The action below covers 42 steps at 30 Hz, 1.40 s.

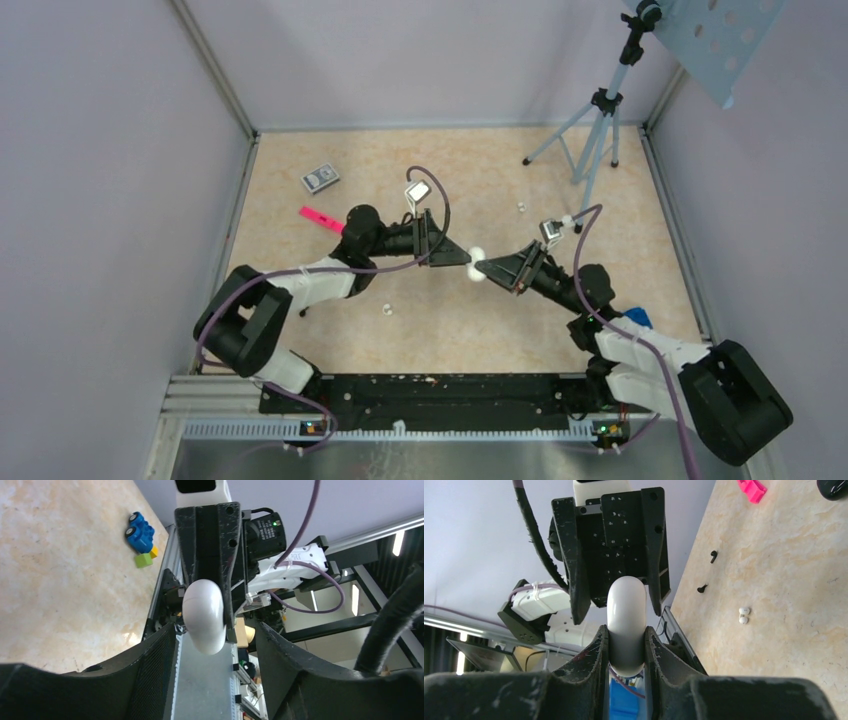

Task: Insert the wireless bluetooth earbuds into the charging case
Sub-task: Pass from the right arm to the left

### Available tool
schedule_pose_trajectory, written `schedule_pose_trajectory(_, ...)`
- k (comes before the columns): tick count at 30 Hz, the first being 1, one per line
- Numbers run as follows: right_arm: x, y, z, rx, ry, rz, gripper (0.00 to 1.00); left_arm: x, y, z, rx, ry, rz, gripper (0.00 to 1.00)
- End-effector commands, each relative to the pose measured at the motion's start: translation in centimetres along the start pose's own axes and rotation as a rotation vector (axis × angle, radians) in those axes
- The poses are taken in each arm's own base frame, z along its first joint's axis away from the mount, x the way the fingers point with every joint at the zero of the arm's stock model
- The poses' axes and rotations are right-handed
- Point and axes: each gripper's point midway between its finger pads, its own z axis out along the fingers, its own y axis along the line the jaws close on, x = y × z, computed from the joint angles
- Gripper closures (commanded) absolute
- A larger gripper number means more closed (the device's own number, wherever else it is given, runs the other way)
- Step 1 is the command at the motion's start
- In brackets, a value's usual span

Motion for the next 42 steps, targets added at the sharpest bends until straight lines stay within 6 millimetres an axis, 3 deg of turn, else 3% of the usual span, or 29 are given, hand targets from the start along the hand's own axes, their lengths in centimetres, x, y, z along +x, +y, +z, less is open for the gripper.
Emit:
schedule_pose_trajectory(1,-0.9,3.3,0.7,-0.112,-0.005,-0.059,1.00,-0.8,-2.7,0.5,0.116,-0.010,0.053,0.38)
schedule_pose_trajectory(13,-0.9,3.3,0.5,-0.120,-0.008,-0.044,1.00,-0.7,-2.3,1.0,0.105,0.010,0.046,0.76)
schedule_pose_trajectory(24,-0.2,3.8,0.2,-0.250,0.052,0.047,1.00,-0.3,-5.4,-0.3,0.240,-0.026,0.018,0.99)
schedule_pose_trajectory(29,-0.2,4.4,1.0,-0.299,0.090,0.068,1.00,0.0,-6.1,-0.5,0.271,-0.022,0.027,1.00)
schedule_pose_trajectory(35,-0.2,3.1,1.8,-0.240,0.112,0.092,1.00,-0.2,-7.6,-0.9,0.300,-0.032,0.052,1.00)
schedule_pose_trajectory(42,-0.6,1.4,2.4,-0.127,0.091,0.057,0.67,-0.4,-8.1,-1.3,0.256,-0.044,0.056,1.00)
